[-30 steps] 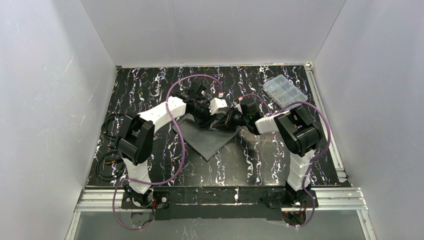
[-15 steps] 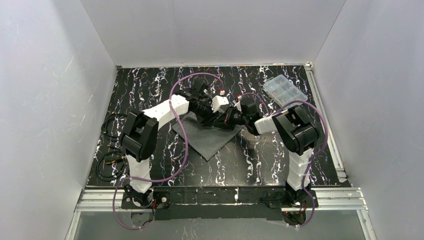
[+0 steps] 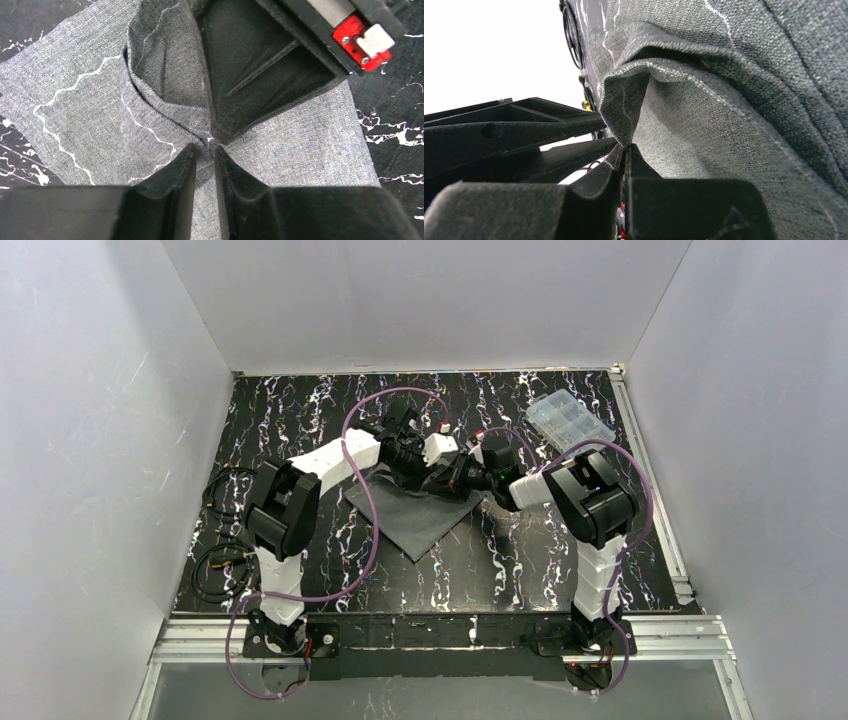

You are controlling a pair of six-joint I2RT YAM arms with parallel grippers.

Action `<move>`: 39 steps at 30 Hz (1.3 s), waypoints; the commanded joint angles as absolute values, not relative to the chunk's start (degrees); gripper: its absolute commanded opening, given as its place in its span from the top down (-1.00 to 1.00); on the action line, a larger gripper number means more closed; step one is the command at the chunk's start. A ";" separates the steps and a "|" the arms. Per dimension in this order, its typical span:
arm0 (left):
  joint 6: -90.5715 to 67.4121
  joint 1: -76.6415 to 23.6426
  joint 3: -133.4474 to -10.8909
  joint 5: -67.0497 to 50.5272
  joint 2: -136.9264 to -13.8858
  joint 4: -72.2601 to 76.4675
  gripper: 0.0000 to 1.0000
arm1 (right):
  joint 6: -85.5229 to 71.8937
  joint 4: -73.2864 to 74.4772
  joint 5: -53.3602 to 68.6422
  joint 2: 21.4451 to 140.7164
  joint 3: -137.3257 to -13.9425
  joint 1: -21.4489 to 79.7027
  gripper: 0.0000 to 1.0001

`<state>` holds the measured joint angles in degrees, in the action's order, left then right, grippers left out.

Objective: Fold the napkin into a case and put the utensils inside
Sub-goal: Pass from the left arm to the right, then fold the upper triangle-folded napkin at the center of the board.

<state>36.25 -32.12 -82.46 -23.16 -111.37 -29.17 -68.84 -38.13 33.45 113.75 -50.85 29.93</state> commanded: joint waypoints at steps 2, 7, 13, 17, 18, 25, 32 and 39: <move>38.14 -32.44 -83.85 -20.49 -110.57 -29.45 0.82 | -68.88 -40.83 34.37 113.76 -50.38 30.00 0.80; 37.72 -32.40 -84.46 -14.07 -111.17 -25.23 1.00 | -68.50 -40.47 34.16 113.39 -49.75 30.04 0.80; 37.42 -32.28 -85.08 -9.09 -111.03 -20.57 0.90 | -68.07 -39.73 33.89 113.05 -49.16 30.04 0.80; 35.41 -31.68 -87.07 -5.05 -111.63 -18.76 0.72 | -67.47 -38.95 33.59 112.68 -48.17 29.99 0.80; 34.75 -31.40 -87.70 -4.17 -111.62 -18.48 0.69 | -67.30 -38.94 33.53 112.60 -47.90 30.02 0.80; 33.33 -30.47 -90.59 7.81 -110.92 -14.93 0.38 | -67.30 -38.87 33.40 111.71 -47.37 30.01 0.80; 30.66 -28.05 -91.96 -0.62 -108.88 -26.00 0.06 | -66.84 -35.86 32.82 108.35 -47.95 30.62 0.80; 33.21 -25.18 -82.11 -10.99 -103.89 -32.23 0.10 | -65.57 -25.69 28.56 101.72 -48.24 33.49 0.80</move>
<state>32.62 -27.05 -85.86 -3.20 -108.71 -24.84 -67.09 -31.66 31.57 107.15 -47.72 31.48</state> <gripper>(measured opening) 0.453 0.107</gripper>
